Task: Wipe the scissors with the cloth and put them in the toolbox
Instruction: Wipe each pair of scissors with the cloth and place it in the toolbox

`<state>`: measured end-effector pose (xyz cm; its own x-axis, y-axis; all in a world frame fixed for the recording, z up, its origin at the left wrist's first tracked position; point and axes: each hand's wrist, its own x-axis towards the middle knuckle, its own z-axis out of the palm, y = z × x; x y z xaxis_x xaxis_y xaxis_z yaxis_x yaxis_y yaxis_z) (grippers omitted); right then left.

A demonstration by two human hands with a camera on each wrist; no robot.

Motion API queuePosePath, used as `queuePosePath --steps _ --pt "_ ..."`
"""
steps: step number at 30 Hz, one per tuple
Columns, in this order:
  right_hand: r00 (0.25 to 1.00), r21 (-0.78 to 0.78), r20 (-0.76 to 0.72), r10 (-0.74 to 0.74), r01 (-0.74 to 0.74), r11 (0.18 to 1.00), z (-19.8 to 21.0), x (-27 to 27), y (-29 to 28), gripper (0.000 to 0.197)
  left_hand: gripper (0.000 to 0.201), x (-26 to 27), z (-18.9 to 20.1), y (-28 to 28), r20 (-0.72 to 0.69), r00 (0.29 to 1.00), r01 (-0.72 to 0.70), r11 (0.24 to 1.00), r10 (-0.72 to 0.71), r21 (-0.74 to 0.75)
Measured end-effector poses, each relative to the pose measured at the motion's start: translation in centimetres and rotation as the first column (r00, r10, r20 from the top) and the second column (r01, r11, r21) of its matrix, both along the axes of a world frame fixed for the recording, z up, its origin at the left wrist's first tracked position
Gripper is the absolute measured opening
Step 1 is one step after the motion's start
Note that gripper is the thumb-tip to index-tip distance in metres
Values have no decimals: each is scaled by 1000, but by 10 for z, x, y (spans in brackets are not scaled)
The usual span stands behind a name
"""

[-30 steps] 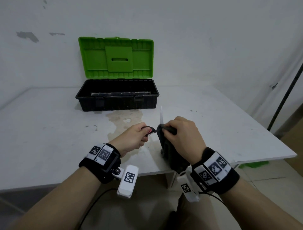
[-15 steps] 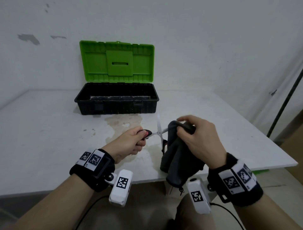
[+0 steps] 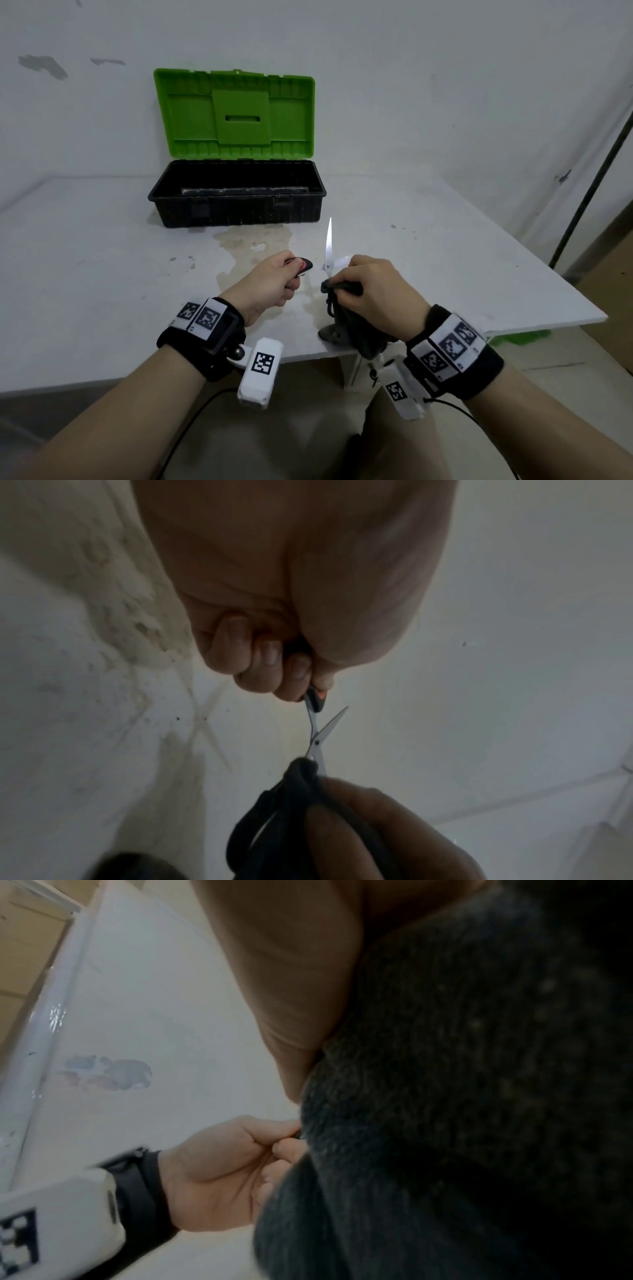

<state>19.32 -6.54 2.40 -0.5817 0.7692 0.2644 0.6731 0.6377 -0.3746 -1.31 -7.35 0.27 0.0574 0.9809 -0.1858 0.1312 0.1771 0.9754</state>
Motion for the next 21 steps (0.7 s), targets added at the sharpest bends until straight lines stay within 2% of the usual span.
queuePosePath --steps 3,7,12,17,21 --pt "1000 -12 -19 24 -24 1000 5 3 -2 15 22 -1 -2 0 -36 999 12 1000 -12 3" --pt "988 72 -128 -85 94 993 10 -2 5 18 20 6 2 -2 -41 998 46 999 -45 26" --pt "995 28 -40 -96 98 995 1 -2 -1 18 21 2 2 1 -33 999 3 999 -2 45" --pt "986 103 -156 -63 79 991 10 -7 -1 17 22 5 -2 0 -88 996 24 997 -17 73" --pt "986 98 -142 -91 105 990 1 -11 2 17 23 8 -1 -1 -79 996 40 995 -33 92"
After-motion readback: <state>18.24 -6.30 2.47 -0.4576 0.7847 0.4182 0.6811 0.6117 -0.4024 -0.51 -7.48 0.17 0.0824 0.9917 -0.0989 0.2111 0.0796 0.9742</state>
